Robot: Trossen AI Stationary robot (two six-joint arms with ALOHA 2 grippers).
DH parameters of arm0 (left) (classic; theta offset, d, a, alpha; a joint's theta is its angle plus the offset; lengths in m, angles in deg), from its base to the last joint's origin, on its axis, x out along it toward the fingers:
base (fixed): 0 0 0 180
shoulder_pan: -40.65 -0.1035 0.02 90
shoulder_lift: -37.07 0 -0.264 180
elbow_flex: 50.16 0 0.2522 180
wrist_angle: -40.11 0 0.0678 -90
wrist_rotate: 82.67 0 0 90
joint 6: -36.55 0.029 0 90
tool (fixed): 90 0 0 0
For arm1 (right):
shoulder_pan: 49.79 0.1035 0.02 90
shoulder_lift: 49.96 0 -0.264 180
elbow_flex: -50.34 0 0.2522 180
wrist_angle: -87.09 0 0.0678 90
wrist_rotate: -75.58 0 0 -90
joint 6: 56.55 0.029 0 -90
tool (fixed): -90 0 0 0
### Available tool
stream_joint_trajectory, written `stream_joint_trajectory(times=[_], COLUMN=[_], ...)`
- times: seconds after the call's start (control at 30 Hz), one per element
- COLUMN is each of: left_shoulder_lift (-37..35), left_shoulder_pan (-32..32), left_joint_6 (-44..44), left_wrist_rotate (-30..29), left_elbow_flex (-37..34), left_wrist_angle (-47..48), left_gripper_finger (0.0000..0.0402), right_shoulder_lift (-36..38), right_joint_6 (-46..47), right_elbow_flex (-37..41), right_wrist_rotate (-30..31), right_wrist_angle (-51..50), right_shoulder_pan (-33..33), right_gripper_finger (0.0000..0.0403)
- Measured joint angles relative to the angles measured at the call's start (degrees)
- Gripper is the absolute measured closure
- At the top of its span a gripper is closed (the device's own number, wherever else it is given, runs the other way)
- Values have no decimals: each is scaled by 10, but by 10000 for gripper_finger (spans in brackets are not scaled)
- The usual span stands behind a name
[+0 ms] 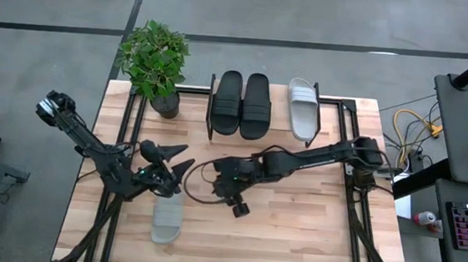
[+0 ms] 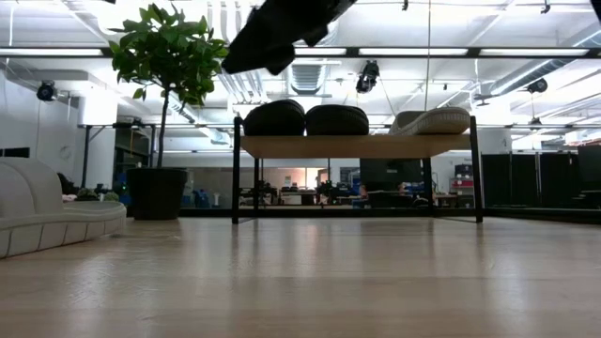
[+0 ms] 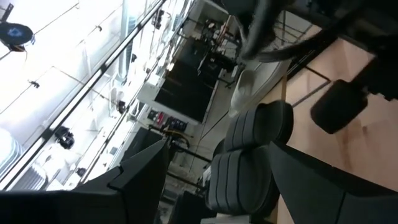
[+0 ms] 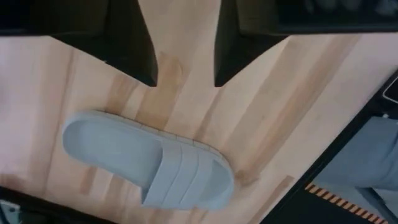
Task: Pick and place slides into the shelf
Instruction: Put the gray slide on the shelf
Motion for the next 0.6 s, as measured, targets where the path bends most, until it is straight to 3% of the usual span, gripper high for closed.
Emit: stream_joint_trajectory(times=[0.27,0.6], left_shoulder_lift=[-8,-9], left_shoulder_pan=[16,20], left_joint_6=[3,3], left_wrist_rotate=[-10,-8], left_elbow_flex=[0,0], left_wrist_angle=[0,1], left_gripper_finger=[138,138], right_shoulder_lift=[-70,-170], right_joint_6=[9,25], right_elbow_flex=[-41,-126], right_wrist_rotate=[-42,-137], right_wrist_angle=[20,33], right_shoulder_pan=[3,3], right_gripper_finger=[208,200])
